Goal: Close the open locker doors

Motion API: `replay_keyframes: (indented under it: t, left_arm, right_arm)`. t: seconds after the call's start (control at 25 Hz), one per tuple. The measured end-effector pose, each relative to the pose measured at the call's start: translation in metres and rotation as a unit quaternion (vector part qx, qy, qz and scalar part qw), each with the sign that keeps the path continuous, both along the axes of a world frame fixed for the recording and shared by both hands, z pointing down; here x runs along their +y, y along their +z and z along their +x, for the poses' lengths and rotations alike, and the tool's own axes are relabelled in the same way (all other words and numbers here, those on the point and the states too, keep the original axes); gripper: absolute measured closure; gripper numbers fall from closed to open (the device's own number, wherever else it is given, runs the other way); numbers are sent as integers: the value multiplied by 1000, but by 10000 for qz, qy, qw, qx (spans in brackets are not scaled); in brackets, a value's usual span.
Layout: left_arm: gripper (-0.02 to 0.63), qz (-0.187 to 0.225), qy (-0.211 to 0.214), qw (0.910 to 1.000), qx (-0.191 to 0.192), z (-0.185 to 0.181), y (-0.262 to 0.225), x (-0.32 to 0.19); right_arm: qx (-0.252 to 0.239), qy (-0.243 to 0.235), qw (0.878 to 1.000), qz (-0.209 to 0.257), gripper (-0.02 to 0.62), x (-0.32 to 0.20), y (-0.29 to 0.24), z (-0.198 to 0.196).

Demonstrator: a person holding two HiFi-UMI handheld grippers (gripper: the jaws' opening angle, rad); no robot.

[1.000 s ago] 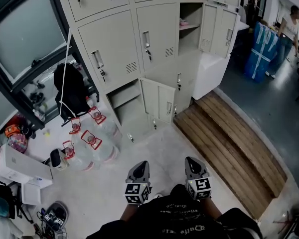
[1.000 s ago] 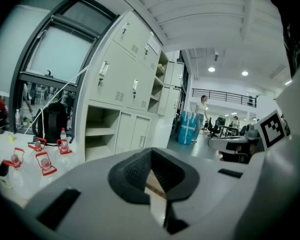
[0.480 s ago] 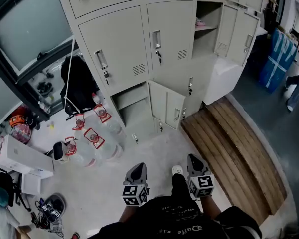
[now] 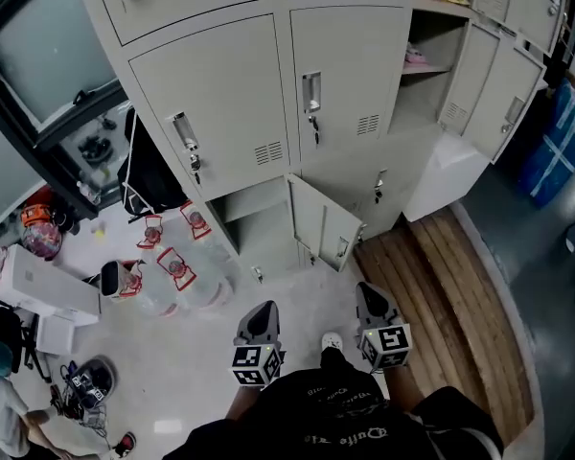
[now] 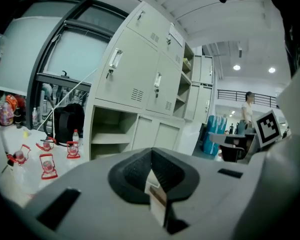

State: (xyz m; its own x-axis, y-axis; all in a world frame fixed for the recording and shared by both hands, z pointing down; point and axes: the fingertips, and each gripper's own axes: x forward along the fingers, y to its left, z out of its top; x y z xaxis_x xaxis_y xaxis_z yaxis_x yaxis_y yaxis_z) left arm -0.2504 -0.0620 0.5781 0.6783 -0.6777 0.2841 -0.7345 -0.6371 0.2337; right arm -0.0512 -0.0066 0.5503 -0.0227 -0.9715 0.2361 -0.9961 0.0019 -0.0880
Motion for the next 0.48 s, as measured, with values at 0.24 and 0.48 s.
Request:
replay_keyframes:
  t: [0.24,0.48]
  left_arm:
    - [600,-86,-174,9998,-42,41,7,-22]
    - [600,-119,-461,9988,-65,71,8,-42]
  right_arm:
    - [13,-196,9998,-42,591,-31,-3,43]
    - [-8,-352,9993,-128,589,-57,-2,84]
